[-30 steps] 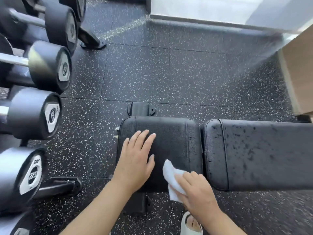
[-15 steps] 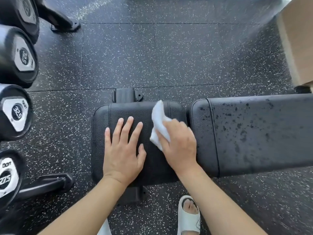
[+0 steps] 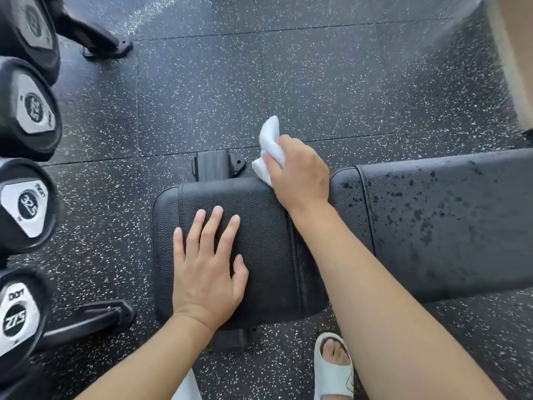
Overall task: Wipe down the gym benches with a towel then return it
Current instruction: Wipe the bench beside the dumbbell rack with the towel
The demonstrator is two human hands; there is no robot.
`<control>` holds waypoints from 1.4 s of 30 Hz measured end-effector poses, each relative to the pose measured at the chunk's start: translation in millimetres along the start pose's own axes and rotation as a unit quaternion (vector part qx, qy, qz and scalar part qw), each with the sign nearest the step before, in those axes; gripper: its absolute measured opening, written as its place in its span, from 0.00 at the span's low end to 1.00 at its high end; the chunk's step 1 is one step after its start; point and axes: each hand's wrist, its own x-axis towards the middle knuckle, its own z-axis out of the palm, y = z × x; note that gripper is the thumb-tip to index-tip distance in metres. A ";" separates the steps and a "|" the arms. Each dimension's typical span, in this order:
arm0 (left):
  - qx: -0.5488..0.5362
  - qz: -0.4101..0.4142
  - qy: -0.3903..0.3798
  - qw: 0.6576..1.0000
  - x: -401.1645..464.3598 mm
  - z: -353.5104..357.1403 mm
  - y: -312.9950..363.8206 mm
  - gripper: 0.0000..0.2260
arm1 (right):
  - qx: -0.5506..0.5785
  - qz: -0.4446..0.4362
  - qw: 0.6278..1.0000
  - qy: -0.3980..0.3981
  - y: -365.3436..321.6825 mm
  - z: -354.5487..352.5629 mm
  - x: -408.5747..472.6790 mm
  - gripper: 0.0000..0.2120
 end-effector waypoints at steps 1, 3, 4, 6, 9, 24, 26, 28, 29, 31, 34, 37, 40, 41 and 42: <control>0.000 0.000 -0.002 1.000 -0.2 0.0 -0.2 0.30 | -0.008 -0.014 1.000 0.017 -0.4 -1.3 -14.7 0.12; -0.001 0.002 -0.004 1.000 -0.8 -1.0 -0.1 0.30 | 0.004 -0.039 0.998 0.044 1.7 -8.8 -67.1 0.09; 0.000 0.003 -0.005 1.000 -0.5 -1.0 0.1 0.30 | 0.011 -0.055 0.997 0.043 6.5 -11.8 -98.7 0.08; 0.001 0.003 -0.009 1.000 0.0 -0.1 -0.6 0.31 | 0.015 -0.091 0.995 0.029 19.6 -15.0 -156.7 0.07; -0.005 0.005 -0.004 1.000 0.1 1.4 -1.6 0.31 | 0.009 -0.138 0.990 0.034 33.7 -14.5 -176.6 0.09; -0.001 0.011 -0.025 1.000 0.5 0.4 -3.1 0.31 | 0.020 -0.047 0.999 0.000 -19.4 7.4 -30.8 0.15; -0.007 0.008 -0.029 1.000 0.9 0.6 -3.0 0.31 | 0.026 -0.065 0.997 0.025 -5.6 -2.7 -60.4 0.14; -0.018 0.006 -0.038 0.999 1.5 -2.1 -2.0 0.31 | 0.028 -0.038 0.999 0.025 4.2 -9.8 -73.6 0.13; -0.023 0.005 -0.044 0.999 1.5 -4.3 -1.7 0.31 | 0.029 -0.012 0.999 0.022 3.2 -10.6 -73.9 0.12; -0.040 0.006 -0.056 0.998 1.7 -8.7 -2.5 0.30 | 0.013 0.051 0.998 0.025 -8.1 -6.4 -66.2 0.12; -0.074 0.025 -0.071 0.994 2.7 -17.8 -12.3 0.30 | -0.026 0.089 0.996 0.010 -44.6 11.9 -39.8 0.16; -0.090 0.090 -0.093 0.987 -3.2 -32.4 -40.2 0.27 | -0.045 0.011 0.997 -0.064 -105.4 38.2 -26.1 0.16; -0.052 0.110 -0.123 0.985 -31.1 -50.0 -91.0 0.23 | -0.027 -0.061 0.994 -0.085 -169.0 58.1 -46.2 0.14; -0.042 0.105 -0.132 0.985 -44.3 -56.5 -109.4 0.23 | -0.030 -0.093 0.991 -0.087 -183.6 61.9 -61.4 0.12; -0.034 0.102 -0.138 0.985 -57.4 -62.8 -125.4 0.23 | -0.044 -0.137 0.986 -0.089 -192.5 64.7 -78.4 0.10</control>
